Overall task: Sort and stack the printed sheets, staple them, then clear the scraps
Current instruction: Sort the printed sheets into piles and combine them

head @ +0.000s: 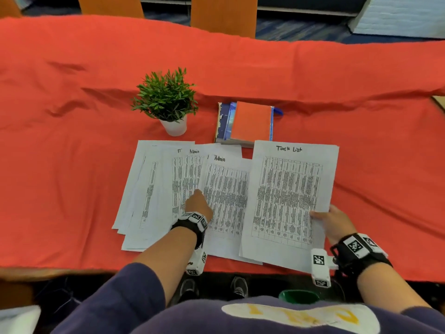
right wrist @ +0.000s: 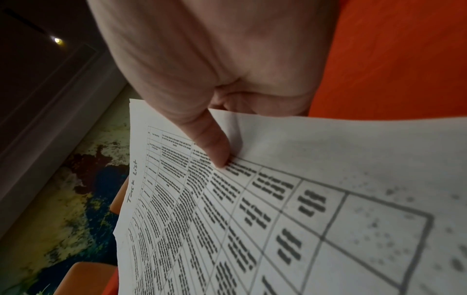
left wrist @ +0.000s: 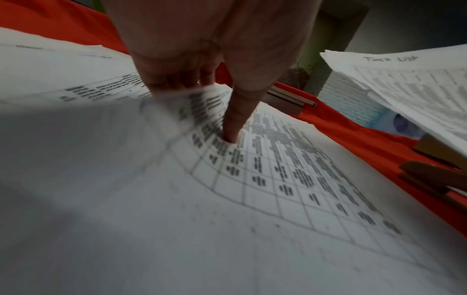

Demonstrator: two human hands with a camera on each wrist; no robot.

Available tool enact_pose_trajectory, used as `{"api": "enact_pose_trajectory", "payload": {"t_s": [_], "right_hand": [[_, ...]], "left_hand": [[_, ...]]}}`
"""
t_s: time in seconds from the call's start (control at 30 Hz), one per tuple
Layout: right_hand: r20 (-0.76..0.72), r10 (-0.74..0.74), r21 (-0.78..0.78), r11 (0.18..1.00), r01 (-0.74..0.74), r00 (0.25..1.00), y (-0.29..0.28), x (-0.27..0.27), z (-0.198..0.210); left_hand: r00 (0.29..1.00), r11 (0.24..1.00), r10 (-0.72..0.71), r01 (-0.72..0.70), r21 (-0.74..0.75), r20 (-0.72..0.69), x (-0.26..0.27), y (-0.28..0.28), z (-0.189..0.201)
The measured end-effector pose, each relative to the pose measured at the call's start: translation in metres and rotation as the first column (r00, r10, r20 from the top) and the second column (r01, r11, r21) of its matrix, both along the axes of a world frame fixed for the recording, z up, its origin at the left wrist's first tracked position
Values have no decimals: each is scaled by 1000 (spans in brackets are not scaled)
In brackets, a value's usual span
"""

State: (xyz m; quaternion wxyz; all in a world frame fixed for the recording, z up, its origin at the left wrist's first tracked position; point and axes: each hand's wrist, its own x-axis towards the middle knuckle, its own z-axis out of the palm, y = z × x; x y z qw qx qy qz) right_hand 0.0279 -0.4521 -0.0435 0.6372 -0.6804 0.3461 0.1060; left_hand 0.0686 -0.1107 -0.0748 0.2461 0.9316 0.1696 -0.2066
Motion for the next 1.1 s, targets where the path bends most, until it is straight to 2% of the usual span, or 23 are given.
{"api": "enact_pose_trajectory", "payload": {"t_s": [0.13, 0.2, 0.27, 0.37, 0.43, 0.7, 1.0, 1.1], "right_hand": [[-6, 27, 2, 1000, -27, 1000, -3, 8, -2], [-12, 33, 10, 999, -32, 999, -2, 11, -5], [-16, 36, 24, 999, -36, 999, 2, 14, -6], [-14, 52, 24, 998, -52, 999, 10, 14, -3], [-7, 68, 36, 997, -67, 998, 14, 13, -1], [-20, 75, 52, 996, -74, 997, 12, 9, 7], [-28, 68, 78, 995, -66, 997, 11, 5, 11], [-21, 70, 78, 995, -68, 997, 11, 5, 10]], "left_hand": [[958, 980, -185, 165, 110, 218, -11, -11, 8], [926, 966, -234, 188, 177, 297, -17, -16, 8], [938, 970, -202, 152, 190, 281, -19, -17, 3], [983, 986, -74, 47, 158, 167, -21, -9, -5], [993, 988, -37, 19, 154, 114, -22, -4, -9], [982, 978, -101, 69, 194, 159, -23, -8, -11], [982, 983, -89, 60, 174, 166, -18, -9, -8], [972, 979, -111, 71, 191, 208, -20, -11, -4]]}}
